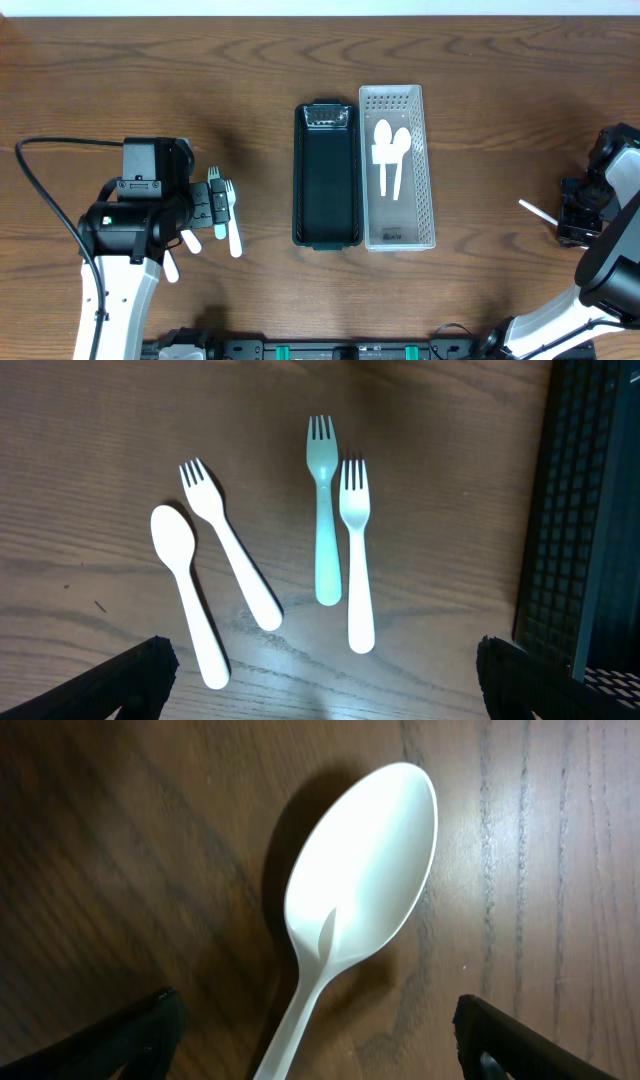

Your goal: Pack container

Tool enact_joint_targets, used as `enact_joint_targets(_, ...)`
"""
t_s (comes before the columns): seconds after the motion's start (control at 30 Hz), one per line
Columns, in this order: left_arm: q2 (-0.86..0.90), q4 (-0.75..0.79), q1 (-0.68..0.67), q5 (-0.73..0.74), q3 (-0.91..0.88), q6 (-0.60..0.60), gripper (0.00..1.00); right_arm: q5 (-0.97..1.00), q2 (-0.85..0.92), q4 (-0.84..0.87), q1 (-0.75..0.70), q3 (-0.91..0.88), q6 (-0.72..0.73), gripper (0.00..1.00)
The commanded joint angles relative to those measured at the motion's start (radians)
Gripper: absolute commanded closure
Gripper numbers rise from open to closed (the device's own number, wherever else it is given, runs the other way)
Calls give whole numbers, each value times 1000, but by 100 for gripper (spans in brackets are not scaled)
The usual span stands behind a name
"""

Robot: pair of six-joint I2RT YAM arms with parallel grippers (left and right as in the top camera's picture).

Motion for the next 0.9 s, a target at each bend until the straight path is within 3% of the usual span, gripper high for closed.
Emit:
enact_joint_targets(0.0, 2, -3, 4, 0, 19, -10, 2, 45, 9, 6, -10, -10, 10, 11)
enact_joint_targets(0.5, 2, -3, 4, 0, 19, -10, 2, 37, 8, 140, -10, -127, 7, 13)
enact_joint_targets(0.8, 2, -3, 4, 0, 19, -10, 2, -20, 8, 137, -9, -130, -27, 39)
enact_joint_targets(0.87, 2, -3, 4, 0, 19, -10, 2, -28, 8, 134, -8, -130, -29, 40)
